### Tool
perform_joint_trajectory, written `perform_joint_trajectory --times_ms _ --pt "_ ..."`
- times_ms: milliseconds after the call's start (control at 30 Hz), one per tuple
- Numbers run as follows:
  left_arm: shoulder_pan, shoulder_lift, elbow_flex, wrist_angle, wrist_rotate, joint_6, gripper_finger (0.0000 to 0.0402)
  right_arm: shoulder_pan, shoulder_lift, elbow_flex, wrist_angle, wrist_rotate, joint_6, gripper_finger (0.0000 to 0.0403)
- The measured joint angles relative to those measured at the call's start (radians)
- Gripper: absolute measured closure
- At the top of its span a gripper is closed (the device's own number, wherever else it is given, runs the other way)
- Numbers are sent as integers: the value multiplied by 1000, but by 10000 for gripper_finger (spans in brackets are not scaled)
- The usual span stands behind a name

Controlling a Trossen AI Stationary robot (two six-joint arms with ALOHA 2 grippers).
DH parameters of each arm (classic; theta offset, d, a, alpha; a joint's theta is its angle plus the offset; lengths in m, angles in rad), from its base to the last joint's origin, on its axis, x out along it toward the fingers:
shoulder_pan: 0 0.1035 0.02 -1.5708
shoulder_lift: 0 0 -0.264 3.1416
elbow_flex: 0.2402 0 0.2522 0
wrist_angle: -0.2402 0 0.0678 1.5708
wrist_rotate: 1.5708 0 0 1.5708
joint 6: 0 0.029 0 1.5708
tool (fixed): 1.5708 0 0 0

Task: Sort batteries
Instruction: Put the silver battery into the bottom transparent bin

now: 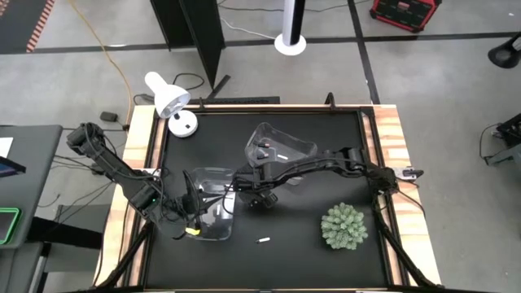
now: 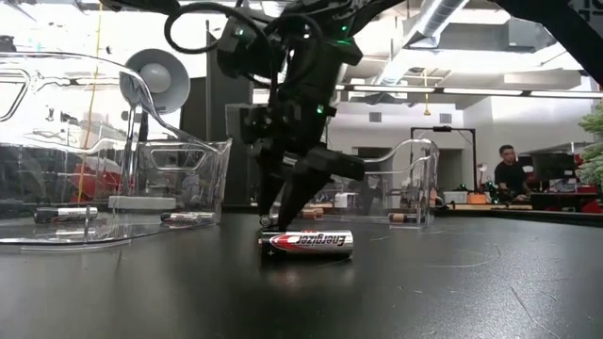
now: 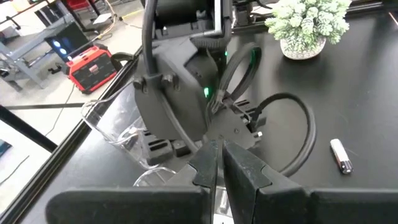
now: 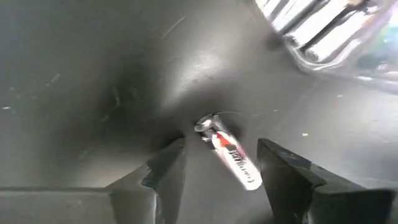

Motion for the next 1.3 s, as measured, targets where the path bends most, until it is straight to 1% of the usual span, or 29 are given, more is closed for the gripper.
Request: perform_joint_trajectory --times_ms 167,400,500,733,900,1233,1300 --pt "0 0 0 -2 0 0 381 0 0 0 -16 -3 28 217" --pt "0 0 0 -1 0 0 381 9 2 0 -38 -20 35 281" --pt "0 0 0 -2 0 0 381 15 2 -1 -37 -26 64 305" --pt "0 0 0 -1 0 0 381 36 2 -1 -45 -23 122 346" --pt "0 0 0 -1 0 0 381 61 2 -1 -48 -22 172 361" --pt "0 0 0 -1 0 0 381 127 -1 -1 -54 -23 227 364" --pt "0 0 0 -1 0 0 381 134 0 19 -78 -23 244 365"
